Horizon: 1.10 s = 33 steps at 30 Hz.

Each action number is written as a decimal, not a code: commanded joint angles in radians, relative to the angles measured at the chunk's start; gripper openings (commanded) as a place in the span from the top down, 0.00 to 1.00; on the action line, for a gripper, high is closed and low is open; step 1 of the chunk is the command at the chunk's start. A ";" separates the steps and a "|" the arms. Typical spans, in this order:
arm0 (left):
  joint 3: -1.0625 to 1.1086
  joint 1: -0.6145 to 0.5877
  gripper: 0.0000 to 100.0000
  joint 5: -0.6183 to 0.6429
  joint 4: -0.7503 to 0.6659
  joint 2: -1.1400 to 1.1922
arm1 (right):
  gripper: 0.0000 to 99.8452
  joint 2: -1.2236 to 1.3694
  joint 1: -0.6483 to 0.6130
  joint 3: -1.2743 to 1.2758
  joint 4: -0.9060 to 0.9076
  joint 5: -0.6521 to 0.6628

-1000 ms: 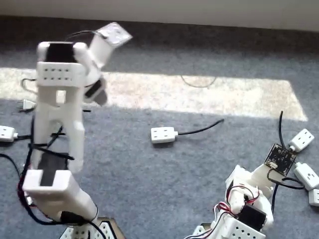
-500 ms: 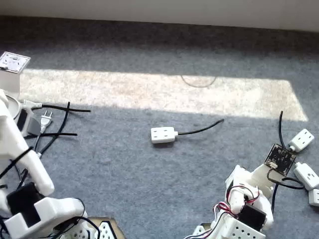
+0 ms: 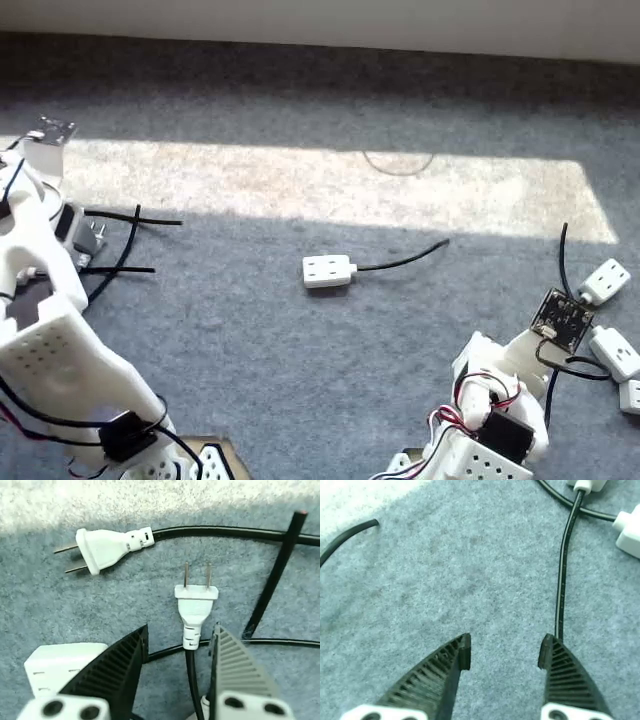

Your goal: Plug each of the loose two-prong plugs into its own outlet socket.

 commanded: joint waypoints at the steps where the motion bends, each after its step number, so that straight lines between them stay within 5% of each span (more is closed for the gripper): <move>1: -0.182 0.044 0.80 -0.095 0.100 0.108 | 0.77 -0.013 0.004 0.148 0.005 0.000; 11: -0.371 0.133 0.80 -0.103 0.210 0.297 | 0.77 -0.013 0.004 0.148 0.005 0.000; 16: -0.427 0.134 0.81 0.011 0.189 0.332 | 0.77 -0.013 0.004 0.148 0.005 0.000; 22: -0.440 0.139 0.99 0.008 0.196 0.349 | 0.77 -0.013 0.004 0.148 0.005 0.000; 33: -0.503 0.303 0.99 0.020 0.456 0.035 | 0.77 -0.013 0.002 0.148 0.005 0.000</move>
